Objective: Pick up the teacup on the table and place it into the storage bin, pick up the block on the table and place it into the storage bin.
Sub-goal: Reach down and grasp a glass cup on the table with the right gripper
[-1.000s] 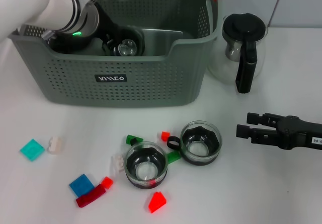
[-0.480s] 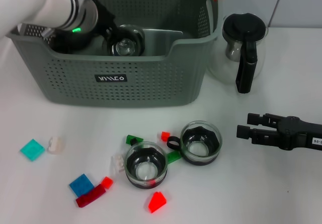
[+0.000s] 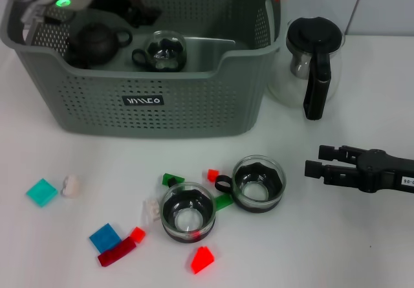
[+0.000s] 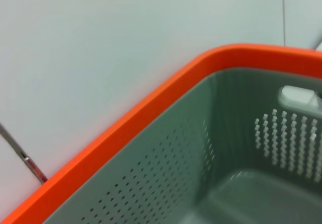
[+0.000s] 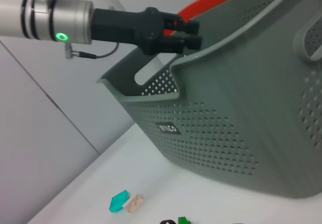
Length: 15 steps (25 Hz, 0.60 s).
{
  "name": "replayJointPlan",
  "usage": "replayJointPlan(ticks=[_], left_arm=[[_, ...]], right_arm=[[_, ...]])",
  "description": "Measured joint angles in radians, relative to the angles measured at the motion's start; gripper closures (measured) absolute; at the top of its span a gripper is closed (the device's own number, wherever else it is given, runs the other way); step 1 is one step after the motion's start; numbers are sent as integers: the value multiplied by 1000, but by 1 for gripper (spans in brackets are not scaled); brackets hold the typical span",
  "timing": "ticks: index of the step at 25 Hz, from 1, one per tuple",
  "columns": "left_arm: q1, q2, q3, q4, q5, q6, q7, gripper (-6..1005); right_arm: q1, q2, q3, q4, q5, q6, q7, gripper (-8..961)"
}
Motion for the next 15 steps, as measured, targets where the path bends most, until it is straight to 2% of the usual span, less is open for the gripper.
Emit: replayJointPlan(ticks=[1, 4, 8, 11, 15], left_arm=[[0, 0, 0, 0, 0, 0, 0, 531], [1, 9, -110, 11, -109, 103, 36, 534], [3, 42, -231, 29, -262, 273, 47, 537], [5, 62, -281, 39, -318, 383, 32, 538], [11, 73, -302, 76, -333, 498, 3, 538]], right_arm=[[0, 0, 0, 0, 0, 2, 0, 38], [1, 0, -1, 0, 0, 4, 1, 38], [3, -1, -4, 0, 0, 3, 7, 39], [5, -2, -6, 0, 0, -2, 8, 40], [6, -3, -7, -1, 0, -4, 10, 41]])
